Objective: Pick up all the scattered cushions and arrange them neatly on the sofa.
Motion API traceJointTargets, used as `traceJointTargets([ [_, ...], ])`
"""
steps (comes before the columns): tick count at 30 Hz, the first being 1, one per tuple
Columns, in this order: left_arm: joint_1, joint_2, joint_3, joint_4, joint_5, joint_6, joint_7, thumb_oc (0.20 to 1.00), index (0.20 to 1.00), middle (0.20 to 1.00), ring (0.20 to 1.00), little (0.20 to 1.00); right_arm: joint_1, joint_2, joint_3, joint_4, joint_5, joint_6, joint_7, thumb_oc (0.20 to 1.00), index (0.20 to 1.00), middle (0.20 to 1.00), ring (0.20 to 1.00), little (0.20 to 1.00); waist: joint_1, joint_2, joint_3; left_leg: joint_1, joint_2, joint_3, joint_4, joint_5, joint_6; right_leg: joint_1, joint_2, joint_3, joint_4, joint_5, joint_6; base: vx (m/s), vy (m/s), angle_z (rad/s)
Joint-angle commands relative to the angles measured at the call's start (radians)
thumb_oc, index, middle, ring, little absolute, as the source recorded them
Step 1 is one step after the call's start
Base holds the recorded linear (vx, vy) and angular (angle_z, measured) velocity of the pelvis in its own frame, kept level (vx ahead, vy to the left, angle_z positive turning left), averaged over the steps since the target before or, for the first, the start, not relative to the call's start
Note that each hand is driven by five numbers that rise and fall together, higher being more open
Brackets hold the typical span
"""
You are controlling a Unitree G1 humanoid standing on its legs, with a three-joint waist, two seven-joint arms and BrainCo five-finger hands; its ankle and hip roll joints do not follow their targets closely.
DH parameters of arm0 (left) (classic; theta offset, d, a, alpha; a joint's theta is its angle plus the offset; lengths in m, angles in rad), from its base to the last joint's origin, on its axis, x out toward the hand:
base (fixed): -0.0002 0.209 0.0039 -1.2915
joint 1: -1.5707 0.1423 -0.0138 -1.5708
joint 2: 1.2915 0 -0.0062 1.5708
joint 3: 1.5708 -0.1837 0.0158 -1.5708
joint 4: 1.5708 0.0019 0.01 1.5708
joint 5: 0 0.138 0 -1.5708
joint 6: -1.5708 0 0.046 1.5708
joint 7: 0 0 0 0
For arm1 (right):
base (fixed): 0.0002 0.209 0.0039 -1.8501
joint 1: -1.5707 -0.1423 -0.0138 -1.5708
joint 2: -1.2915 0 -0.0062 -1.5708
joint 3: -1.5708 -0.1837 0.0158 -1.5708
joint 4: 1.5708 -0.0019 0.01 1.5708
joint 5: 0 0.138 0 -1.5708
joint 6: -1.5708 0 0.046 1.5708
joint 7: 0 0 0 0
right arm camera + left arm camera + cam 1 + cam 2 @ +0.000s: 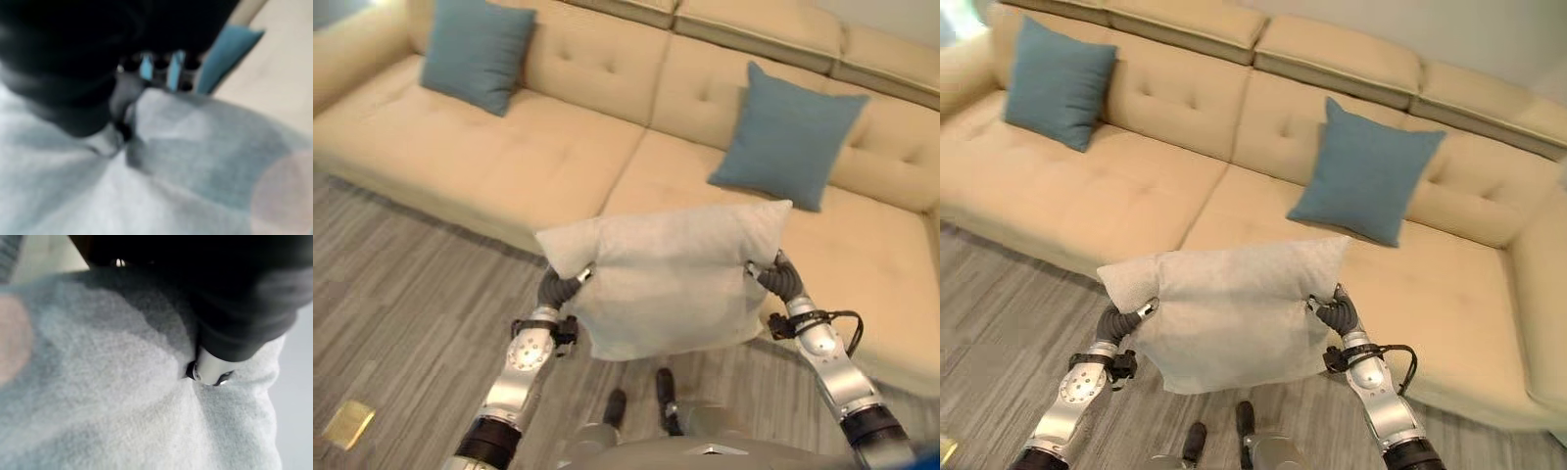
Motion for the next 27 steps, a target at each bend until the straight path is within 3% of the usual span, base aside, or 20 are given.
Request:
traceJointTargets([
  [1,-0.047,0.027,0.006,-0.082,0.005,-0.076,-0.038,0.200,0.200,0.200,0.200,0.200,-0.019,-0.018,-0.100,-0.077,0.039,-0.085,-0.023,0.200,0.200,0.200,0.200,0.200,-0.031,-0.049,-0.041,0.006,-0.038,0.155,0.023,-0.064,-0.038,0.028,0.013,0.016,0.053,-0.071,0.058,0.12,-0.064,0.89],
  [3,-0.042,0.013,-0.005,-0.083,-0.002,-0.072,-0.050,0.200,0.200,0.200,0.200,0.200,0.001,-0.033,-0.117,-0.087,0.043,-0.083,-0.016,0.200,0.200,0.200,0.200,0.200,-0.049,-0.055,-0.047,0.002,-0.043,0.168,0.070,-0.093,-0.044,0.056,0.000,-0.014,0.027,-0.069,0.052,0.13,-0.048,0.71],
  [6,-0.047,0.006,-0.016,-0.082,-0.019,-0.069,-0.054,0.200,0.200,0.200,0.200,0.200,0.008,-0.045,-0.127,-0.094,0.043,-0.075,-0.018,0.200,0.200,0.200,0.200,0.200,-0.069,-0.063,-0.042,-0.035,-0.001,0.280,0.119,-0.092,-0.049,0.088,-0.035,-0.058,0.007,-0.068,0.059,0.05,0.037,0.77],
  [10,-0.046,0.013,-0.014,-0.088,-0.015,-0.064,-0.048,0.200,0.200,0.200,0.200,0.200,-0.012,-0.046,-0.110,-0.105,0.042,-0.070,-0.021,0.200,0.200,0.200,0.200,0.200,-0.055,-0.077,-0.041,-0.107,0.027,0.337,0.174,-0.092,-0.046,0.098,-0.053,-0.037,-0.002,-0.062,0.066,0.02,0.073,0.40],
  [18,-0.014,0.055,0.017,-0.119,0.015,-0.064,-0.057,0.200,0.200,0.200,0.200,0.200,-0.035,-0.005,-0.092,-0.077,0.030,-0.066,-0.013,0.200,0.200,0.200,0.200,0.200,-0.041,-0.062,-0.060,-0.032,0.036,0.383,0.059,-0.089,-0.015,0.072,-0.047,-0.002,0.054,-0.064,0.101,0.06,0.131,-0.29],
  [22,-0.013,0.073,0.054,-0.128,0.021,-0.066,-0.032,0.200,0.200,0.200,0.200,0.200,-0.054,0.029,-0.087,-0.058,0.029,-0.064,-0.017,0.200,0.200,0.200,0.200,0.200,-0.027,-0.038,-0.032,0.037,0.041,0.399,0.021,-0.091,0.008,-0.022,-0.056,-0.028,0.314,-0.044,0.132,0.11,0.185,-0.50],
  [24,-0.017,0.066,0.054,-0.123,0.024,-0.068,-0.031,0.200,0.200,0.200,0.200,0.200,-0.055,0.026,-0.086,-0.053,0.025,-0.063,-0.012,0.200,0.200,0.200,0.200,0.200,-0.035,-0.033,-0.029,0.067,0.029,0.382,0.009,-0.098,0.010,-0.053,-0.027,-0.026,0.303,-0.056,0.117,0.20,0.115,-0.22],
  [27,-0.022,0.063,0.063,-0.125,0.023,-0.068,-0.022,0.200,0.200,0.200,0.200,0.200,-0.067,0.020,-0.082,-0.055,0.035,-0.065,-0.014,0.200,0.200,0.200,0.200,0.200,-0.042,-0.037,-0.027,0.102,0.009,0.375,-0.007,-0.115,0.012,-0.091,-0.019,-0.067,0.183,-0.043,0.100,0.19,0.043,0.15],
])
